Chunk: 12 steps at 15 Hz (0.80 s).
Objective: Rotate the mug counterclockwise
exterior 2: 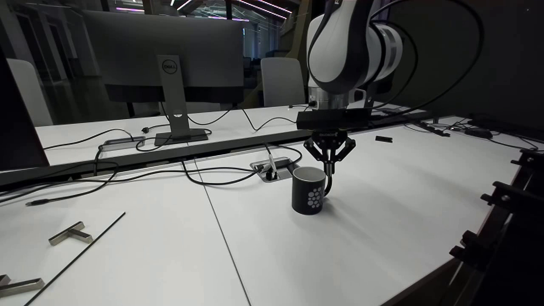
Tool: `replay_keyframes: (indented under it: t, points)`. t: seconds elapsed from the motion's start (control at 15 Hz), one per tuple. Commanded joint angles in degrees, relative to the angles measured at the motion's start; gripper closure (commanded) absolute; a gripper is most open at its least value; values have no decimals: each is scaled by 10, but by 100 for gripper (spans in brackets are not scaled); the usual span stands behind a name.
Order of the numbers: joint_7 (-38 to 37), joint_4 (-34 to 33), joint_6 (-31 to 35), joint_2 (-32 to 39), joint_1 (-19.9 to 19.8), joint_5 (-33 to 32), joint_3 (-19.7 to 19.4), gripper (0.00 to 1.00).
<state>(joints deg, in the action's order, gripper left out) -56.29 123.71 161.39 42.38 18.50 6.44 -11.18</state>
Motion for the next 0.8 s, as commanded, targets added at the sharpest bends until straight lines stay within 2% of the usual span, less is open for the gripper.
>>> replay_keyframes:
  t: [0.0, 0.4, 0.73]
  points:
    - [16, -11, -9, 4, -19, 4, 19, 100]
    - [26, -7, 3, 20, -44, 22, 62, 100]
    - [34, -12, 1, 30, -54, 28, 71, 100]
